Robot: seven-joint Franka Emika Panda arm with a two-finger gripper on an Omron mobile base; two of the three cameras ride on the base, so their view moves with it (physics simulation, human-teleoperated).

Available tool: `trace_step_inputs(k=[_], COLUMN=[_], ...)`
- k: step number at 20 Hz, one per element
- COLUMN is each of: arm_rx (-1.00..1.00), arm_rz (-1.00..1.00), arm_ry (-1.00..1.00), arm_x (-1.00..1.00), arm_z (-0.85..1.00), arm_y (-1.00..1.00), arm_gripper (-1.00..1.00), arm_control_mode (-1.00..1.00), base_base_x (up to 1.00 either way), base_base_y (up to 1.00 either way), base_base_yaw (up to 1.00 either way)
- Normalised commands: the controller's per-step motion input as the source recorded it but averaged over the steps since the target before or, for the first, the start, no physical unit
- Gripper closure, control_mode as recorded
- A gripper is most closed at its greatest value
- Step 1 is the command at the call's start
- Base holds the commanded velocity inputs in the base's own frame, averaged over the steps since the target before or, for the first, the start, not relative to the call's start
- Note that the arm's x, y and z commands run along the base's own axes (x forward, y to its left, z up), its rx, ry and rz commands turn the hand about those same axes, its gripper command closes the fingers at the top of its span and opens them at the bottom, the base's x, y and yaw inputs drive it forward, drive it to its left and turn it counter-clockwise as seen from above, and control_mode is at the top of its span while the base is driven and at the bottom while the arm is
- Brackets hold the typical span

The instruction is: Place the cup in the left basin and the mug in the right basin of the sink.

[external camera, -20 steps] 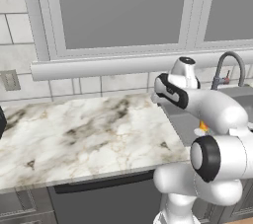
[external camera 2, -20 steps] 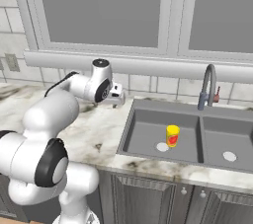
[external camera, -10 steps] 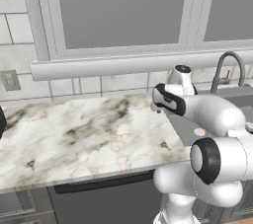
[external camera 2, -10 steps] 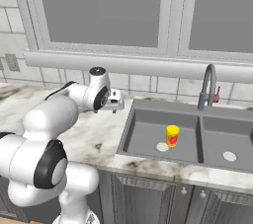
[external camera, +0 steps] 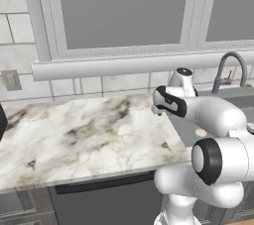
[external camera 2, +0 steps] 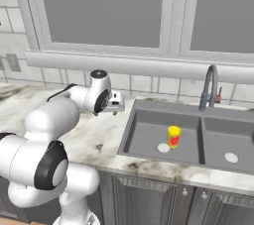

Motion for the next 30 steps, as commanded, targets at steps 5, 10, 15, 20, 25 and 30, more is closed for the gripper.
trace_step_inputs(k=[5,10,15,20,25,30], arm_rx=[0.00,0.00,0.00,0.00,0.00,0.00], arm_rz=[0.00,0.00,0.00,0.00,0.00,0.00], arm_ry=[0.00,0.00,0.00,0.00,0.00,0.00], arm_x=[0.00,0.00,0.00,0.00,0.00,0.00], arm_z=[0.00,0.00,0.00,0.00,0.00,0.00], arm_y=[0.00,0.00,0.00,0.00,0.00,0.00], arm_gripper=[-1.00,-1.00,-1.00,-1.00,-1.00,-1.00], arm_control_mode=[1.00,1.00,1.00,1.00,1.00,1.00], base_base_x=[-0.46,-0.53,-0.11,0.00,-0.02,-0.01], base_base_y=[0.00,0.00,-0.17,-0.53,-0.63,-0.63], base_base_yaw=[0.03,0.01,0.00,0.00,0.00,0.00])
